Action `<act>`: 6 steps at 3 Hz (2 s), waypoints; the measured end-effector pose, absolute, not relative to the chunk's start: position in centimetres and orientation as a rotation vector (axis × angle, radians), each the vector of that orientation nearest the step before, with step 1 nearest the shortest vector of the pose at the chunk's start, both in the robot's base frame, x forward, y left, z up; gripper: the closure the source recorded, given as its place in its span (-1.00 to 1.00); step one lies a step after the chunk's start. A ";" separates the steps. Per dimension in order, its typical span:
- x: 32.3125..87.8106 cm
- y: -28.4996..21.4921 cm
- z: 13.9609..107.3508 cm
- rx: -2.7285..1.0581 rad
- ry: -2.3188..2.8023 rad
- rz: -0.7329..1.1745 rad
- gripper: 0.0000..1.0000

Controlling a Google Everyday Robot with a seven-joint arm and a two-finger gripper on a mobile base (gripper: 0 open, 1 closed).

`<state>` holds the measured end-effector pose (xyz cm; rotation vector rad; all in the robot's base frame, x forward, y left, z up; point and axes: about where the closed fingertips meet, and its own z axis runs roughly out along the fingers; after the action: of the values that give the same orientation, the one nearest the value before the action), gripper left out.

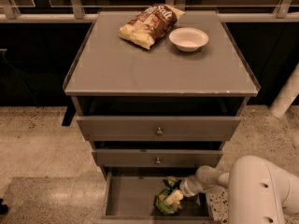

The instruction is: Pick green rice chip bag from bottom drawer and place on counter

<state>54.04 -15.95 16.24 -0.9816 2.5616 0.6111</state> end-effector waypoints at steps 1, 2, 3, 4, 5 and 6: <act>54.0 -15.9 16.2 -0.982 2.562 0.611 -0.64; 54.0 -15.9 16.2 -0.982 2.562 0.611 -0.17; 54.0 -15.9 16.2 -0.982 2.562 0.611 0.28; 54.0 -15.9 16.2 -0.982 2.562 0.611 0.76; 54.0 -15.9 16.2 -0.982 2.562 0.611 1.00; 54.0 -15.9 16.2 -0.982 2.562 0.611 1.00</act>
Offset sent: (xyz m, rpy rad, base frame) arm 0.0000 0.0000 0.0000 0.0000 0.0000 0.0000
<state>54.02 -15.94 16.24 -0.9818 2.5616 0.6115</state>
